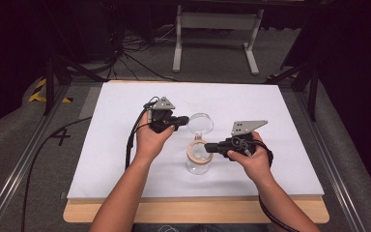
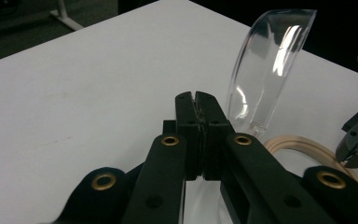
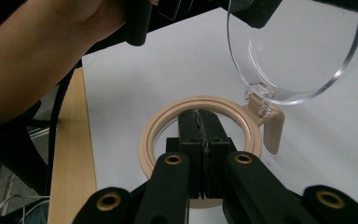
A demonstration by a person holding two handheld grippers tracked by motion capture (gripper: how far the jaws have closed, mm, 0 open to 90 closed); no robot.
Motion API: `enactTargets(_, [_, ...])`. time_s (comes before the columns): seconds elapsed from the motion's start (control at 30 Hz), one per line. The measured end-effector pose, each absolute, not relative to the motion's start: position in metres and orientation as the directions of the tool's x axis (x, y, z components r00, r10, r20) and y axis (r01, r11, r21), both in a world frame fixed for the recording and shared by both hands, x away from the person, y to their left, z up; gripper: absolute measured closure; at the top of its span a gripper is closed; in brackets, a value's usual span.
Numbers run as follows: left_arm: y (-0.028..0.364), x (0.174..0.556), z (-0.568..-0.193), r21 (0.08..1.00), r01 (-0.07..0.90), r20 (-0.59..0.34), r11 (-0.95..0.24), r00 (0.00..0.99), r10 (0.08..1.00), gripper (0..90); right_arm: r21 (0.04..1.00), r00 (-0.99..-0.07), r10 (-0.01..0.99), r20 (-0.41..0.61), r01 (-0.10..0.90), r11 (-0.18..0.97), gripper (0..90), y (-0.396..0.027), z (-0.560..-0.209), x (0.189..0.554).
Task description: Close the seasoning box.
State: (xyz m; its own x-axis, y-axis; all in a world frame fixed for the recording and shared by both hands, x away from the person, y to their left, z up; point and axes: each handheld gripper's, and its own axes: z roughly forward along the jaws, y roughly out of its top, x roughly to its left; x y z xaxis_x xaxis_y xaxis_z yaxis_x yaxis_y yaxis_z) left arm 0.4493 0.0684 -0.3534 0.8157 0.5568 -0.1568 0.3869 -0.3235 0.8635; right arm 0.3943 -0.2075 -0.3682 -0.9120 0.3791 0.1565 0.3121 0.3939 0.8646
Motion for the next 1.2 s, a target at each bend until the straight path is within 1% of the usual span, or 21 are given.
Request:
enactTargets(0.17, [0.067, 0.444, -0.351, 0.863, 0.367, -0.133, -0.348, 0.828, 0.544, 87.6, 0.872, -0.915, 0.375, 0.149, 0.3, 0.387, 89.5, -0.207, -0.367, 0.394])
enactTargets(0.47, [0.069, 0.437, -0.346, 0.86, 0.352, -0.135, -0.369, 0.855, 0.501, 88.5, 0.877, -0.914, 0.377, 0.152, 0.301, 0.375, 89.7, -0.209, -0.364, 0.393])
enactTargets(0.83, [0.084, 0.432, -0.338, 0.849, 0.373, -0.151, -0.374, 0.85, 0.505, 87.0, 0.869, -0.916, 0.369, 0.16, 0.308, 0.388, 89.9, -0.21, -0.363, 0.391])
enactTargets(1.07, [0.097, 0.427, -0.334, 0.808, 0.396, -0.143, -0.437, 0.851, 0.506, 88.9, 0.851, -0.926, 0.349, 0.143, 0.295, 0.434, 90.0, -0.207, -0.363, 0.388])
enactTargets(1.2, [0.1, 0.424, -0.332, 0.781, 0.397, -0.121, -0.483, 0.854, 0.506, 88.7, 0.84, -0.93, 0.338, 0.143, 0.295, 0.456, 90.0, -0.206, -0.361, 0.385])
